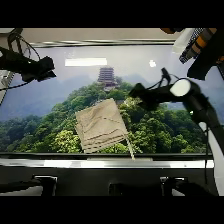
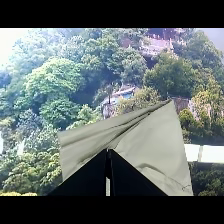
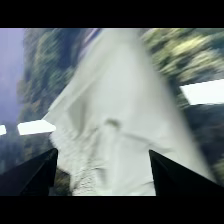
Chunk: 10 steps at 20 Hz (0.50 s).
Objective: Fold the clothes and pants, and hang the long-sleeved shirts on hangers.
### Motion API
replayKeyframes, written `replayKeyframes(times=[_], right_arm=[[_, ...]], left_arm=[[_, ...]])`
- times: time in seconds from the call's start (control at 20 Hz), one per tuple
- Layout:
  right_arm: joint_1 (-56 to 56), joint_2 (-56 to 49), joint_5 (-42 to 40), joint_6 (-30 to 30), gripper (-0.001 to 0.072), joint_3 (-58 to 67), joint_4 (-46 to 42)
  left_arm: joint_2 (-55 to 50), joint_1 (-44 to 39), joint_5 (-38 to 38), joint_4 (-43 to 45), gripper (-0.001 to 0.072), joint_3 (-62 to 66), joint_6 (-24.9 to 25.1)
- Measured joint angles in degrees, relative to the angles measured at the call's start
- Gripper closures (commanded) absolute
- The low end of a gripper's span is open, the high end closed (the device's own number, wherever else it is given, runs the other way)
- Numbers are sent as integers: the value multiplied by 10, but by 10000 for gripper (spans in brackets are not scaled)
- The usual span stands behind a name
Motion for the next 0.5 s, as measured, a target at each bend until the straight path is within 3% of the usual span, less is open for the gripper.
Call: replayKeyframes(times=[0.25,0.5], right_arm=[[-122,-84,99,-232,54,-1,116],[-134,-207,143,-393,57,-1,233]], left_arm=[[0,11,-1,-2,694,0,10],[0,16,-1,-4,694,0,20]])
